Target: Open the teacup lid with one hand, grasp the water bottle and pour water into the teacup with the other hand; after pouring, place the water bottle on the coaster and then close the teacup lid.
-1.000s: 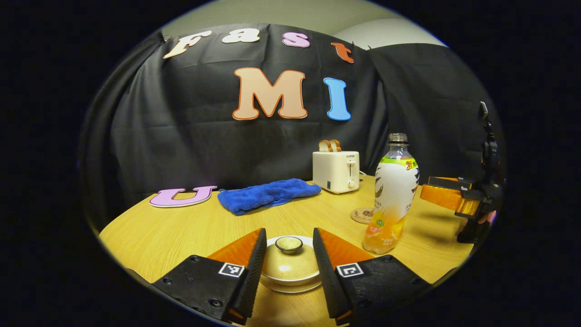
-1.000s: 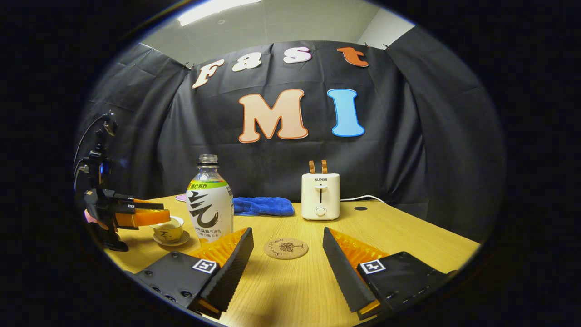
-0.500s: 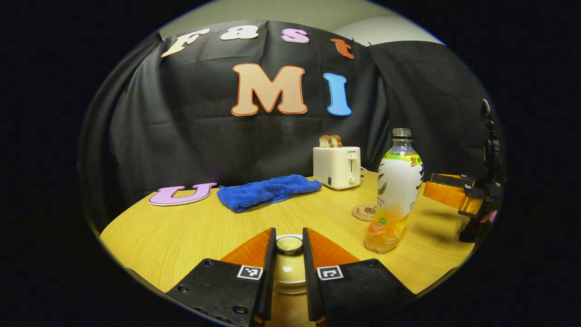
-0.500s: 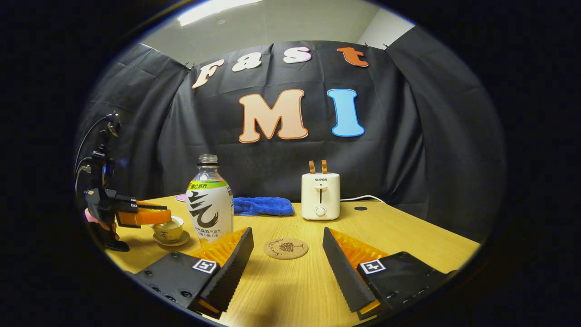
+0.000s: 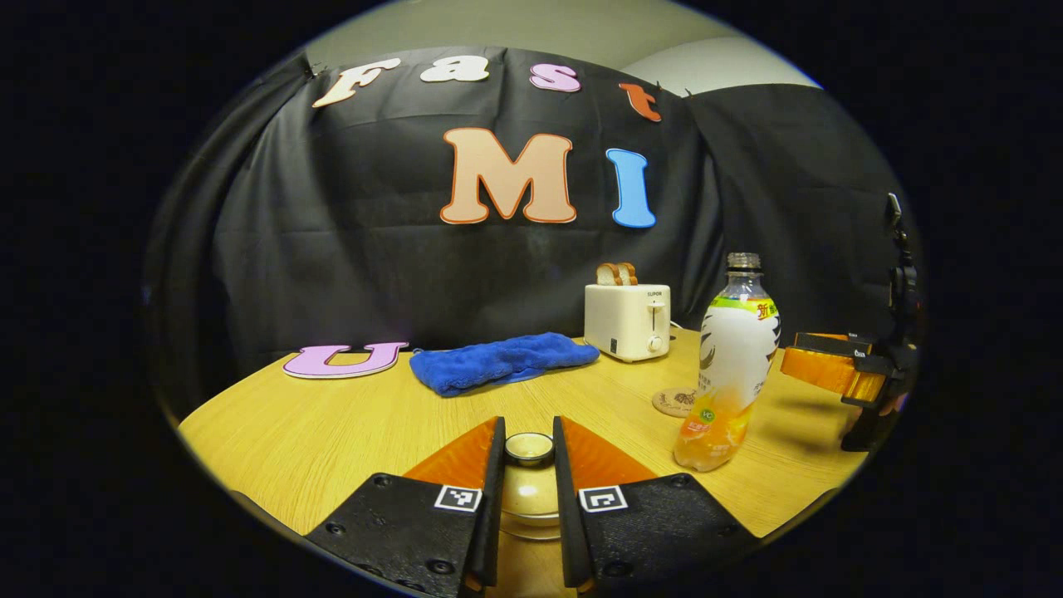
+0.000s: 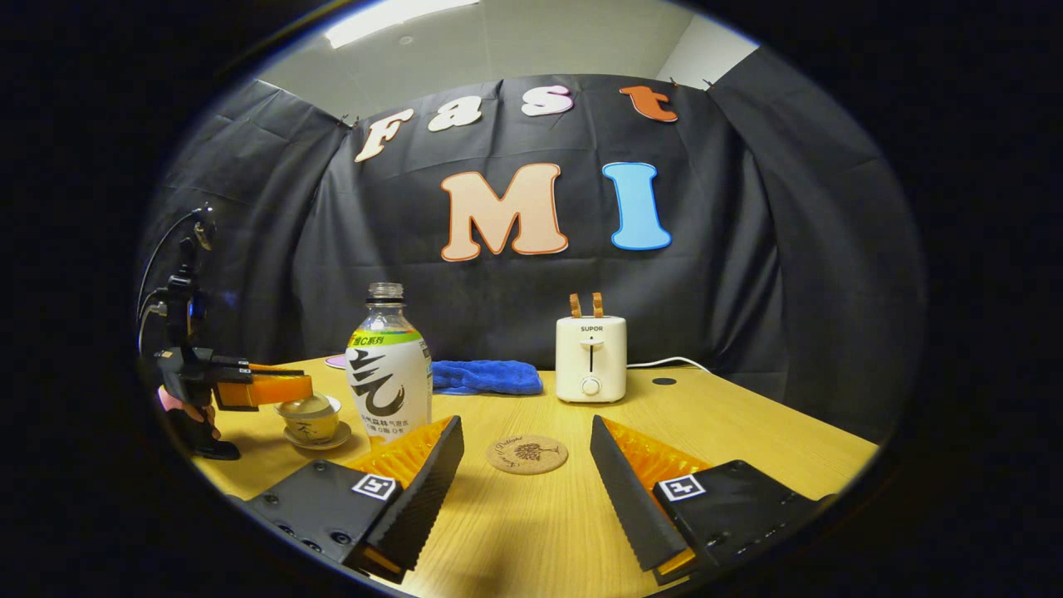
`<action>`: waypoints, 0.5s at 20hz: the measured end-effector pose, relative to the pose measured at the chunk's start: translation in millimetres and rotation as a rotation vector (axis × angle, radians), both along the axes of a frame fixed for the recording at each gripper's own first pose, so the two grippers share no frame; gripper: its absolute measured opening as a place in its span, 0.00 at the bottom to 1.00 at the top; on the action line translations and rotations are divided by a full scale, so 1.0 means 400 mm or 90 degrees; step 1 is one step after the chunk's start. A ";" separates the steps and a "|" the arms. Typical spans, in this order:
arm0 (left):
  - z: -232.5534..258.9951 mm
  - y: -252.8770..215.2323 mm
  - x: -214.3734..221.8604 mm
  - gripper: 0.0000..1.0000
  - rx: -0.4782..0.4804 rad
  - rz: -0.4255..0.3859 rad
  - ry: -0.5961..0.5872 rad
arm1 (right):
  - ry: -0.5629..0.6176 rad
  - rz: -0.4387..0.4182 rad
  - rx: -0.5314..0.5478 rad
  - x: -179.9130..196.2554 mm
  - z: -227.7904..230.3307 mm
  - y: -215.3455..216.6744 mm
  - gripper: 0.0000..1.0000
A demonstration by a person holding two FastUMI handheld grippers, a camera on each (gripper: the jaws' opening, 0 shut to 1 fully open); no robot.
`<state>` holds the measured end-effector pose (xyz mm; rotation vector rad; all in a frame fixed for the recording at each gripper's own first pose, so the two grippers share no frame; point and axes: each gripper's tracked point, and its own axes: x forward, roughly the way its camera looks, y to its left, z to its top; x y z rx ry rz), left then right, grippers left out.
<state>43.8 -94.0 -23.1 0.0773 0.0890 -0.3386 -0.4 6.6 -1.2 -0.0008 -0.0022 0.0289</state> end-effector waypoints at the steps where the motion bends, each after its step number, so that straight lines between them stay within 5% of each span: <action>1: 0.003 0.000 -0.002 0.28 -0.002 0.001 -0.005 | 0.001 0.014 0.000 -0.001 -0.001 0.012 0.98; 5: 0.019 0.008 -0.008 0.28 -0.012 0.006 -0.026 | 0.008 0.129 0.004 -0.022 -0.003 0.100 1.00; 7: 0.023 0.004 -0.010 0.28 -0.013 0.003 -0.034 | 0.008 0.192 0.007 -0.038 -0.007 0.138 0.93; 10: 0.025 0.015 -0.010 0.28 -0.013 0.009 -0.040 | 0.012 0.208 0.007 -0.045 -0.009 0.136 1.00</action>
